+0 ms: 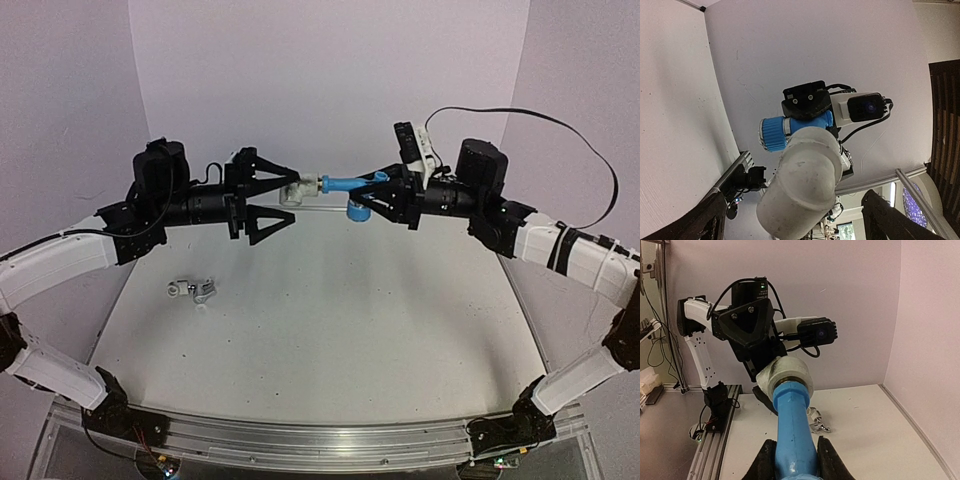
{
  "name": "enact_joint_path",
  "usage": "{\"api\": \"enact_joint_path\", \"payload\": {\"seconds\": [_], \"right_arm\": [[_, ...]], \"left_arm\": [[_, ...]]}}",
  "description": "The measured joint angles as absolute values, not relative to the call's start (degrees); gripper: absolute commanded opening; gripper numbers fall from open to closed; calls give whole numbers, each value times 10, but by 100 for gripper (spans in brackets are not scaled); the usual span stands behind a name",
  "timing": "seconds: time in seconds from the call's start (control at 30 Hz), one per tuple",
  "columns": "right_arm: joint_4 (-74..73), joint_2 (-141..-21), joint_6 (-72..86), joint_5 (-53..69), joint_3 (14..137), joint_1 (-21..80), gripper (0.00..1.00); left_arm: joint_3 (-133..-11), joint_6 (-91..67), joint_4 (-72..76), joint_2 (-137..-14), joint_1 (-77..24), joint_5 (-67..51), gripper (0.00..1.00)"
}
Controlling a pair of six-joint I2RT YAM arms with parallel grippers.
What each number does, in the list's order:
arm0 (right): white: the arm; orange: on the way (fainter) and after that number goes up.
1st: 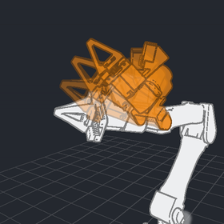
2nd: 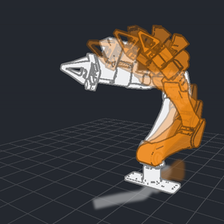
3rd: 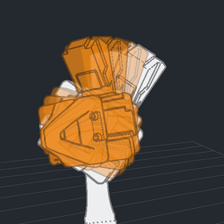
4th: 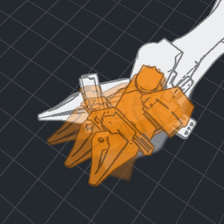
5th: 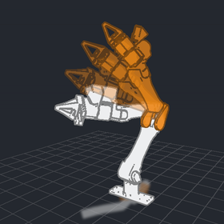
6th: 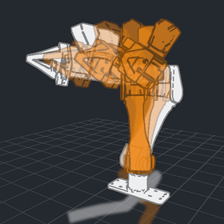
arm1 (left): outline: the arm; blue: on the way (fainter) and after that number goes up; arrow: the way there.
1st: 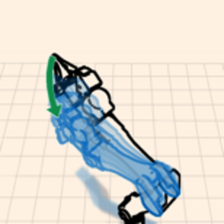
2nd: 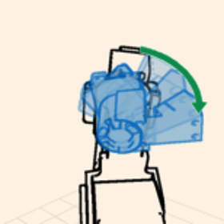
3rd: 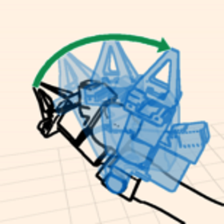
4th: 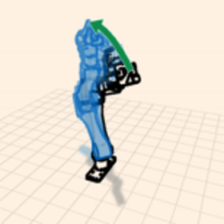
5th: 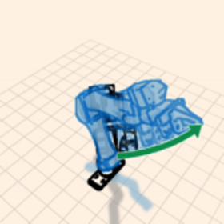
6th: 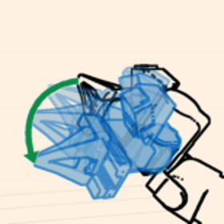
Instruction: Install the water faucets
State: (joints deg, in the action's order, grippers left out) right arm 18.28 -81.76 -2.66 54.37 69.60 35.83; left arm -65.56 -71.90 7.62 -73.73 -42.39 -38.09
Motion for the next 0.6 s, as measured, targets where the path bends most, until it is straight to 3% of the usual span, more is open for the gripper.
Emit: {"api": "enact_joint_path", "payload": {"seconds": [0.17,0.23,0.27,0.37,0.43,0.6], "right_arm": [[187,-831,-19,541,696,365,0],[185,-840,-2,548,696,368,0],[185,-842,4,550,696,369,0],[189,-843,57,557,704,370,0],[175,-846,129,567,732,367,0],[196,-875,435,628,797,371,0]], "left_arm": [[-668,-686,93,-762,-432,-400,69],[-680,-643,93,-772,-432,-410,51],[-683,-631,92,-775,-432,-415,34],[-715,-519,86,-798,-429,-454,8],[-736,-415,80,-806,-420,-487,0],[-796,-64,-2,-801,-405,-517,0]]}}
